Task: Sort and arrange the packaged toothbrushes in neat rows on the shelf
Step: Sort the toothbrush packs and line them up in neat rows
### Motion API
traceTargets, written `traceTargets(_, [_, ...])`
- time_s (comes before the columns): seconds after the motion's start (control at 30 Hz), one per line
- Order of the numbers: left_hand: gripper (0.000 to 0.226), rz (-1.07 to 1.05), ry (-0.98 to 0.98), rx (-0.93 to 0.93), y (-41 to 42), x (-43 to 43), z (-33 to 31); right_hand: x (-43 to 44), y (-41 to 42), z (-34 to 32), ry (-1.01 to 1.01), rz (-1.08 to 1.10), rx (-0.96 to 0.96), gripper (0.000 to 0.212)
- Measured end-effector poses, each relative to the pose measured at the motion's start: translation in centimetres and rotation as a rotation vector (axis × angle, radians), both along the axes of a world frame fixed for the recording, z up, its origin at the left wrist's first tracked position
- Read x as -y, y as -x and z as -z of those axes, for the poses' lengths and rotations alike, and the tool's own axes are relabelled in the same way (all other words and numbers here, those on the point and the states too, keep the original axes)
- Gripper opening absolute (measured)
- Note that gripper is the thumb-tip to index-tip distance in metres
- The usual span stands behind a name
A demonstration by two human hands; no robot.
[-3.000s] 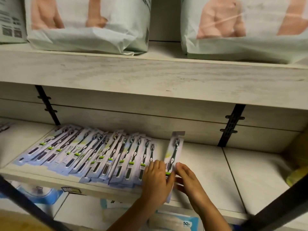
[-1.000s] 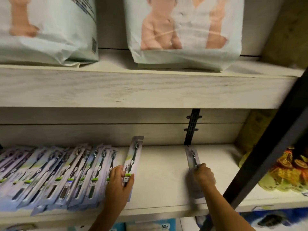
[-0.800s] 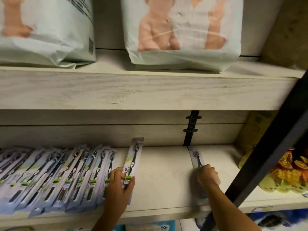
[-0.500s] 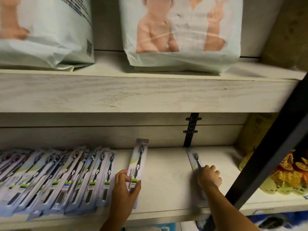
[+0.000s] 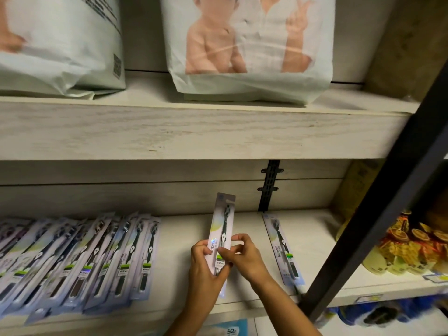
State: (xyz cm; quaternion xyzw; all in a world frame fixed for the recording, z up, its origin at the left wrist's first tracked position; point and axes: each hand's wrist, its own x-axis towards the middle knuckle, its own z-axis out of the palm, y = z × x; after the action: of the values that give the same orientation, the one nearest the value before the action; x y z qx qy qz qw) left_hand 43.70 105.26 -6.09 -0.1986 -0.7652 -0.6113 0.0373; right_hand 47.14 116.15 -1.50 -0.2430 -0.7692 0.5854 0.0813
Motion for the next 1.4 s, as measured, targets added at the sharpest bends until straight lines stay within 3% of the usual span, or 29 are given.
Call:
traceTargets(0.23, [0.067,0.088,0.003,0.021,-0.2,0.3,0.3,-4.0,-0.1,0.1,-0.153,0.048,0.127,0.034])
traceTargets(0.4, [0.061,0.007,0.026,0.071,1.1,2.4,1.3,-8.2,-0.6,0.6,-0.436,0.126,0.447,0.039])
traceTargets(0.6, [0.064,-0.010,0.053,0.086,1.4,2.9,1.5,-9.2,-1.1,1.9,-0.423,0.190,0.589,0.036])
traceTargets(0.9, [0.058,-0.035,0.095,0.084,1.7,3.7,1.9,-8.7,-1.5,2.1,-0.690,0.222,0.587,0.036])
traceTargets(1.03, [0.046,-0.058,0.153,0.069,2.1,5.0,2.1,-8.0,-1.8,2.5,-0.717,0.227,0.569,0.032])
traceTargets(1.17, [0.038,-0.017,0.321,0.003,2.3,7.2,1.9,-7.1,-1.9,2.9,-0.840,0.175,0.513,0.034])
traceTargets(1.27, [0.025,-0.105,0.479,-0.078,2.7,9.5,2.5,-5.1,-1.1,2.7,-0.848,0.064,0.390,0.038])
traceTargets(1.4, [0.036,-0.164,0.758,-0.194,3.6,11.6,3.0,-0.6,-0.4,2.0,-0.829,-0.113,0.220,0.037])
